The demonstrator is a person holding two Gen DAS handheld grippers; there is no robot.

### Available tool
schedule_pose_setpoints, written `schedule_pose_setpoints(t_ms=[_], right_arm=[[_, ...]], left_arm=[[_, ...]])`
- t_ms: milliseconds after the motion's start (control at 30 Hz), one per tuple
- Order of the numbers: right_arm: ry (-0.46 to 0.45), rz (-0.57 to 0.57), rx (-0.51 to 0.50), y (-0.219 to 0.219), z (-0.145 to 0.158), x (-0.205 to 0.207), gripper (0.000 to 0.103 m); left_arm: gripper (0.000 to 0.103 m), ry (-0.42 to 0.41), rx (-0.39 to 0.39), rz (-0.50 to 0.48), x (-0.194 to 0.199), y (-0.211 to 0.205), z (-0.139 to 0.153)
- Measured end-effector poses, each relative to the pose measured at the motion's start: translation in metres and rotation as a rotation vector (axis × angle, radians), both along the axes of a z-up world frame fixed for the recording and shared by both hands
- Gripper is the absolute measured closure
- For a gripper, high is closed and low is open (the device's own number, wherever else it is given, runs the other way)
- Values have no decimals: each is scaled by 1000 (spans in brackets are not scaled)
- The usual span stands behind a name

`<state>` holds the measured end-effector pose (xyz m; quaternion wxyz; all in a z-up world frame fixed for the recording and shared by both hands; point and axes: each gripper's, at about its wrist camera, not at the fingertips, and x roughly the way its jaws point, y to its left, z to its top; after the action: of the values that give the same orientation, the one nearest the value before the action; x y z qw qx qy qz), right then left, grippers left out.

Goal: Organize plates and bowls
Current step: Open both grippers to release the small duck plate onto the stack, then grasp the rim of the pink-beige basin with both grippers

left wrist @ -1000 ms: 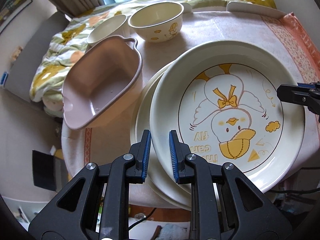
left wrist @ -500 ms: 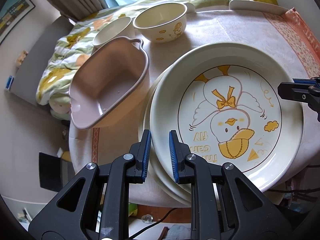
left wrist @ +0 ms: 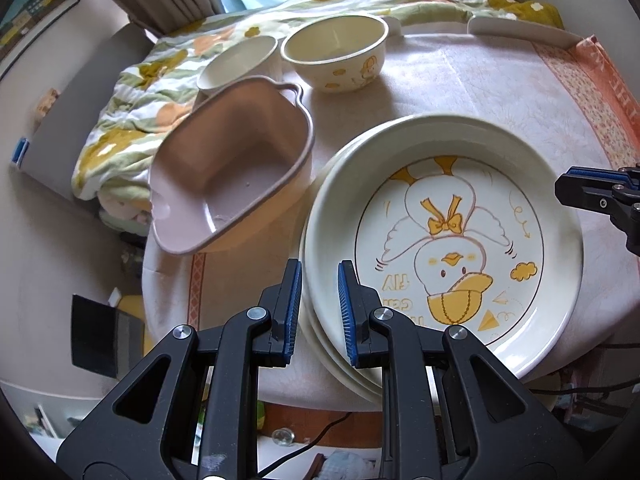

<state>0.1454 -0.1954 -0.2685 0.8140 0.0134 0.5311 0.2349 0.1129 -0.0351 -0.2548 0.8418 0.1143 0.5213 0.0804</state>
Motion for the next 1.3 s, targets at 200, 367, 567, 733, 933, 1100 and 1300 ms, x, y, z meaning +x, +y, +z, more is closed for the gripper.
schedule_pose_setpoints(t_ms=[200,367,567,733,933,1100,1300], right_arm=[[-49,24,19,-1,27,9,90],[-163,37,54,-5,61,17,0],[-252,119,71,19,83,34,0],[-234,190,49,65,76,48,0],[-100,272,-38,131,44,76,0],[-13,296,-66,170,12,97,1],[107,314,-37,189,-21,113,46]], left_arm=[[86,-94,-91,60,-5,15,44],[86,-155,-202,190,-11,50,71],[0,-196,-286,307,-12,98,78],[0,-177,-349,335,-2,139,67],[0,-120,-534,384,13,192,27],[18,-80,-603,368,34,209,-3],[58,-11,-706,328,51,216,-40]])
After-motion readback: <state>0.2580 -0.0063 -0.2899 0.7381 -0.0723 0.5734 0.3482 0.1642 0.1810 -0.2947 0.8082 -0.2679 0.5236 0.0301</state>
